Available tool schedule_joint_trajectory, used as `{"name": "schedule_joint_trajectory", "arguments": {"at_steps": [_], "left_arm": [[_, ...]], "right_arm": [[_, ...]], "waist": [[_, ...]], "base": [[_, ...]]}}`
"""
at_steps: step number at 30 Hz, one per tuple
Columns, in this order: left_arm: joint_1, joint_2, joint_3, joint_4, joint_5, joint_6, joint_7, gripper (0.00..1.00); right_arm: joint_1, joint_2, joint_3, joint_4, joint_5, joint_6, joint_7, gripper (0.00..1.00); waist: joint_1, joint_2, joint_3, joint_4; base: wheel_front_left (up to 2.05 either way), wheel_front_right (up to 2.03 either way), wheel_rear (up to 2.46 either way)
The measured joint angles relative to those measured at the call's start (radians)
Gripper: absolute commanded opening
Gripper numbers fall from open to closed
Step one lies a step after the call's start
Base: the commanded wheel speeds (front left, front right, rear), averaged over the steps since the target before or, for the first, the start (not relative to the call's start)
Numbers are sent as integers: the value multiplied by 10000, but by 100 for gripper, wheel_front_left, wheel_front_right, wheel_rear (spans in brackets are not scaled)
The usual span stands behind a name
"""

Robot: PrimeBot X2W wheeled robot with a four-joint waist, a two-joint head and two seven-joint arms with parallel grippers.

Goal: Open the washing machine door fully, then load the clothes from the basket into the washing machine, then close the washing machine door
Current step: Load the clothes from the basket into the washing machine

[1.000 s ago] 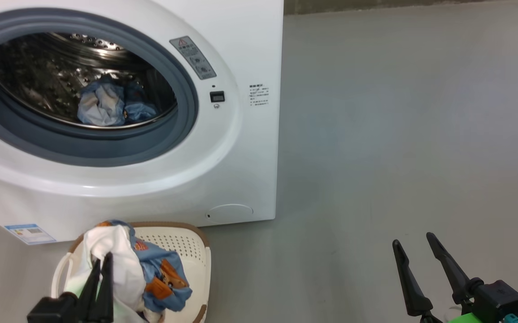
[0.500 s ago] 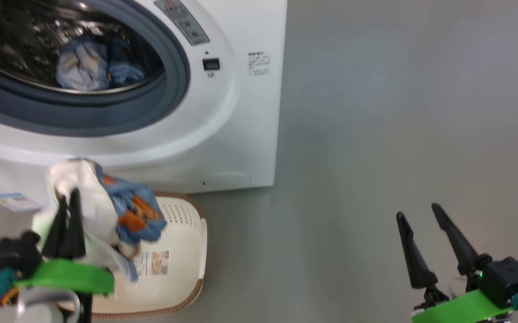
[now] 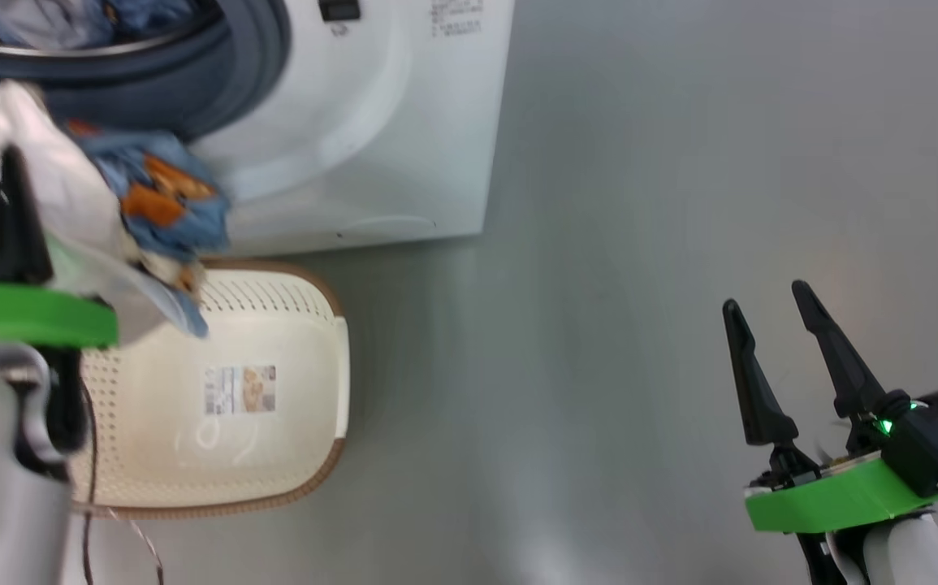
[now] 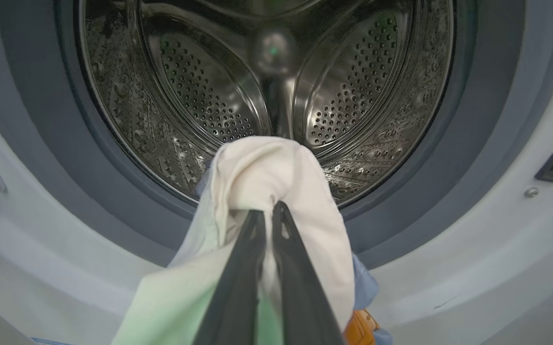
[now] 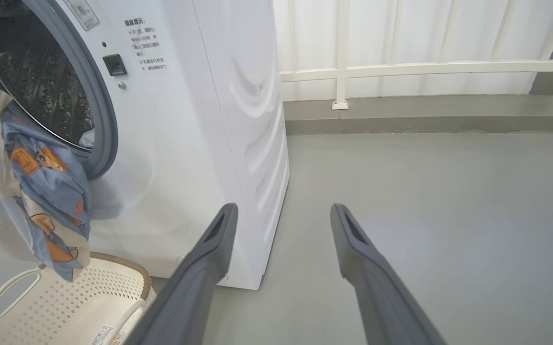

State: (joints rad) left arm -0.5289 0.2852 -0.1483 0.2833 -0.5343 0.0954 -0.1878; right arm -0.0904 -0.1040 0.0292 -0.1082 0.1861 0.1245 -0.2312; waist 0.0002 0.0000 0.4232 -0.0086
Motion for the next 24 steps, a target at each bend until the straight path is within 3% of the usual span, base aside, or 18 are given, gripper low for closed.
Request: {"name": "schedule_joint_trajectory", "arguments": {"at_steps": [10,24], "left_arm": [[-2883,830,525,859,-671,-384,1446,0],[-5962,2155,577,2155,-849,-485,3868,0]], "right_arm": [[-993,-21,270,222,46,0,-186,100],[-1840,65,575,336,368,0,-190,100]], "waist": [[0,0,1546,-346],[-1,0,2847,-1279]], "base": [[0,0,0],[0,0,0]]}}
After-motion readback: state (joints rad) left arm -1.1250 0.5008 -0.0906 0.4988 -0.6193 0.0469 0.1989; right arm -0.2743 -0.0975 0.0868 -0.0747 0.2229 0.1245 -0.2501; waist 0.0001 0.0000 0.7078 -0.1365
